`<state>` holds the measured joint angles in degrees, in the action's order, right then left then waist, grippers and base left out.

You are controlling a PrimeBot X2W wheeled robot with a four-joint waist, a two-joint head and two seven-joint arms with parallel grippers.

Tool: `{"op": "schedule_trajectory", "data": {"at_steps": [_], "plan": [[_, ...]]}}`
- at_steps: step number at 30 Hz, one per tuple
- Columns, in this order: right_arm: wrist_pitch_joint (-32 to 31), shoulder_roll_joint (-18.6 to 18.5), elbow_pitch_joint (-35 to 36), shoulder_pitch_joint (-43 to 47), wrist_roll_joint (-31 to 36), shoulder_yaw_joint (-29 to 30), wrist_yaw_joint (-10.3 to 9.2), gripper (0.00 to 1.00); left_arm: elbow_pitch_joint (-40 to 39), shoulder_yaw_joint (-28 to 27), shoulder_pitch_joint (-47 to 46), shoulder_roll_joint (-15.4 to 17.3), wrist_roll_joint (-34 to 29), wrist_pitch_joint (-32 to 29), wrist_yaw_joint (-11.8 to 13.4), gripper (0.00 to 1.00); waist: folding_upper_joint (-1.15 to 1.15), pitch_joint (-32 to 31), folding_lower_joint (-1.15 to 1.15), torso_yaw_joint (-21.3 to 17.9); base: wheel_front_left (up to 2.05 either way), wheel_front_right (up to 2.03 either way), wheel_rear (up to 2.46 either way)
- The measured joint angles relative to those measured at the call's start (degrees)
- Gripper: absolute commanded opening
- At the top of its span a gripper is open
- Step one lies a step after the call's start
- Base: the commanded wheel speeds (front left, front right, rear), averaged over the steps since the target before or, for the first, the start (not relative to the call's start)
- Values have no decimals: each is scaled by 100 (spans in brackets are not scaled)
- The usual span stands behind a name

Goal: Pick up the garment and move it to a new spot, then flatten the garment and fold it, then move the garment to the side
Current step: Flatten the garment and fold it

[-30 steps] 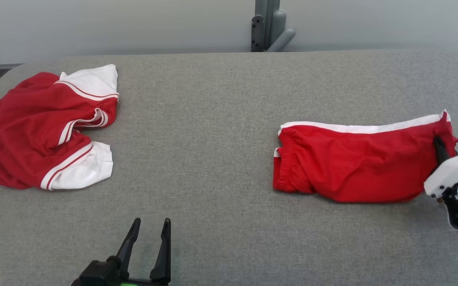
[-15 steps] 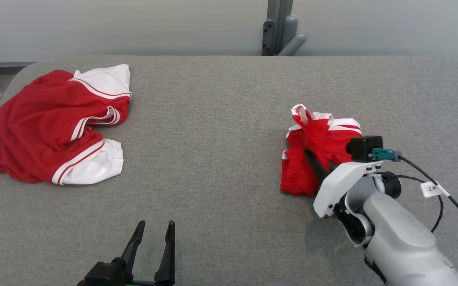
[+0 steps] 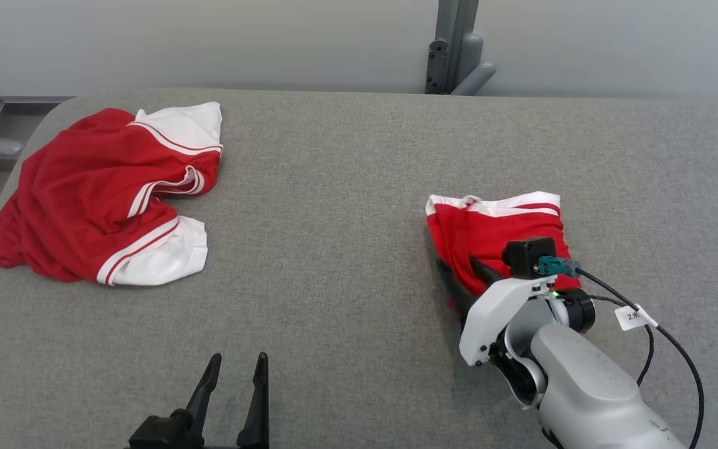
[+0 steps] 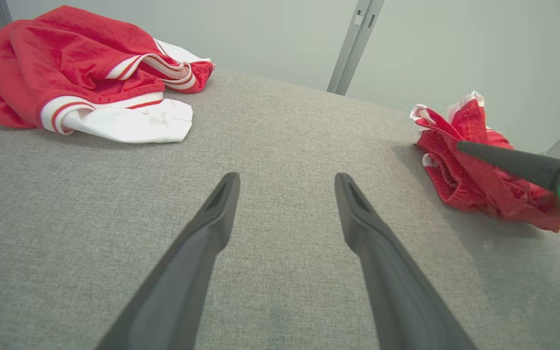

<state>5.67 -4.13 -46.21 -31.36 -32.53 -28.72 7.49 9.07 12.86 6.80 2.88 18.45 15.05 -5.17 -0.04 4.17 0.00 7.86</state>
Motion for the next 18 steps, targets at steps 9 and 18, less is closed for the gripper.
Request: {"op": "schedule_trajectory", "data": {"at_steps": [9, 18], "plan": [[567, -205, 561, 493, 58, 67, 0, 100, 38, -151, 238, 0, 42, 9, 46, 100, 0, -208, 0, -208, 0, 0, 0], [858, -912, 1505, 1445, 1091, 1101, 5, 100, -100, -358, 524, 0, 116, 9, 151, 100, 0, -439, 0, -583, 0, 0, 0]]}}
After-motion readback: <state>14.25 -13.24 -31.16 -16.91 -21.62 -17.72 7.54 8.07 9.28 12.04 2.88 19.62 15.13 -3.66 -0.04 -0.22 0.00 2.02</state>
